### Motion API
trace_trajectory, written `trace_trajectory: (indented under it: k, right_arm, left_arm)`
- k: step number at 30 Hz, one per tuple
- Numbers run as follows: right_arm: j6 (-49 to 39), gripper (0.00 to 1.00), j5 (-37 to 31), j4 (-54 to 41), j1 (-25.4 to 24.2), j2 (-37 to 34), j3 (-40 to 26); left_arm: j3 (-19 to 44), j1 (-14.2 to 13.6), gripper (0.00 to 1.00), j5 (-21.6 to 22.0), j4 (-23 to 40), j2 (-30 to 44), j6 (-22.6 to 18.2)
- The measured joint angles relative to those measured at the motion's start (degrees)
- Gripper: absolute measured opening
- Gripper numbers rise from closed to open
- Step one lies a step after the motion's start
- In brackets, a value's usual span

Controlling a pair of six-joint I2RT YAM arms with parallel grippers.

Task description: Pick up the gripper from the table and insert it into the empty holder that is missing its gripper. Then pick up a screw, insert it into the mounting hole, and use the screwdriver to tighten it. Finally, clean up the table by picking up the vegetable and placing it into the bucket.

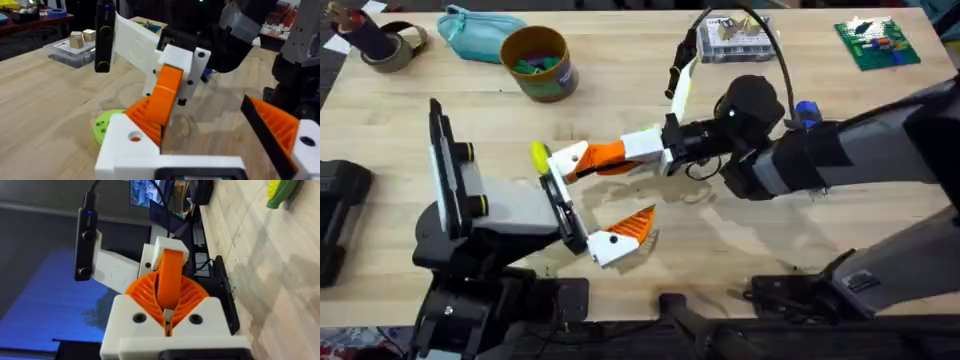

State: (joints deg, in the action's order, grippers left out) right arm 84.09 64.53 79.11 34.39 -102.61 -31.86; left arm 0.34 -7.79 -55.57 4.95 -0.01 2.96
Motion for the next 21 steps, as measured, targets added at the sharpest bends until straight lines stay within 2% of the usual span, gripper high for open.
trace_trajectory:
  k: [21]
  right_arm:
    - [-1.5, 0.025, -2.3, 0.0, 0.7, 0.0, 0.1]
  left_arm:
    - [0.0, 0.0, 0.986, 0.7, 0.0, 0.0, 0.0]
